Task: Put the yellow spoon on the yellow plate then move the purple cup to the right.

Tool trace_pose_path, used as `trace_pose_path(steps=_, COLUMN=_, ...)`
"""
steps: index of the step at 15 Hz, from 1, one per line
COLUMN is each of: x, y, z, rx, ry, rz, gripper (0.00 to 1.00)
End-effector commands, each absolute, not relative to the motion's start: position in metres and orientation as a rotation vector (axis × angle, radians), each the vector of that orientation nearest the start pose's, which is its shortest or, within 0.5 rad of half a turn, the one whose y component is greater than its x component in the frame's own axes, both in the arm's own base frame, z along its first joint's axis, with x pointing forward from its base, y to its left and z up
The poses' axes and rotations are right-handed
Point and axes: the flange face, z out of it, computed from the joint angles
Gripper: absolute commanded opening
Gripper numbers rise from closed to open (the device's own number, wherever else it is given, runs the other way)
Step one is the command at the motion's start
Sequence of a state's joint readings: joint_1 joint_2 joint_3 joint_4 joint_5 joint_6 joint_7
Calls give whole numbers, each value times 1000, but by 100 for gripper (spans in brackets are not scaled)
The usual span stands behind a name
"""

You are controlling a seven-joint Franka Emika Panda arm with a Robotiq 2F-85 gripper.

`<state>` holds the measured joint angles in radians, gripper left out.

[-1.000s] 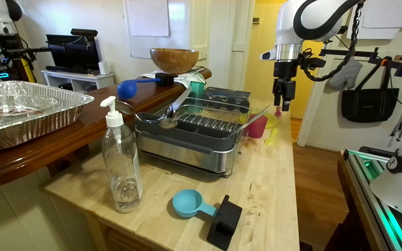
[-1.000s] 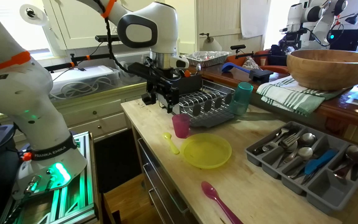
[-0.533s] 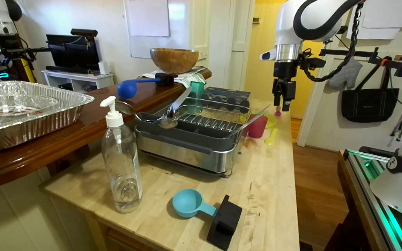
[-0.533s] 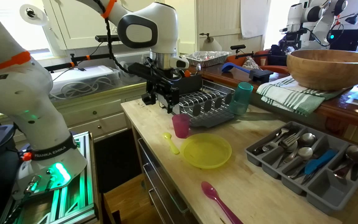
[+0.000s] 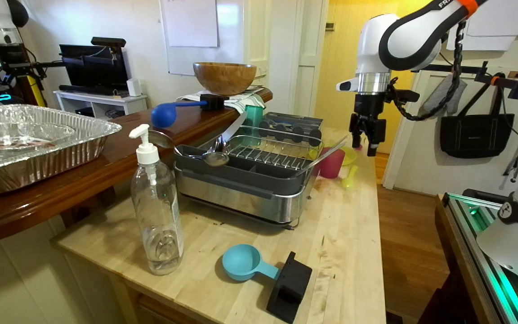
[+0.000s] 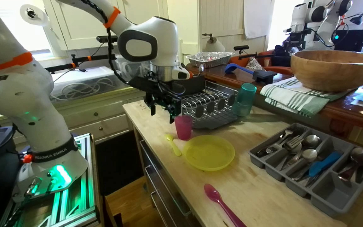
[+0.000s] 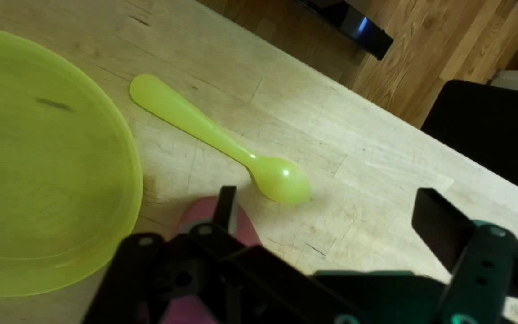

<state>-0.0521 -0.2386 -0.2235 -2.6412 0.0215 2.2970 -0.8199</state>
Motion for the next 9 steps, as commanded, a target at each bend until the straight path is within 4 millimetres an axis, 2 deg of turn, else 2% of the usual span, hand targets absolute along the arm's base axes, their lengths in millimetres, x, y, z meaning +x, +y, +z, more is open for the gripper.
trace_pose_path(steps=1, x=373, y=-111, z=284, rx=-2914, ry=-861, rz=12, gripper=100)
trace_pose_path(steps=5, x=364, y=-115, z=262, rx=-2919, ry=-850, rz=-127, gripper=100)
trace_pose_path(steps=6, x=374, y=-119, z=260, rx=-2913, ry=-863, rz=-152, gripper=100)
trace_pose_path(steps=9, x=373, y=-124, z=252, rx=-2908, ry=-870, rz=-224, gripper=100)
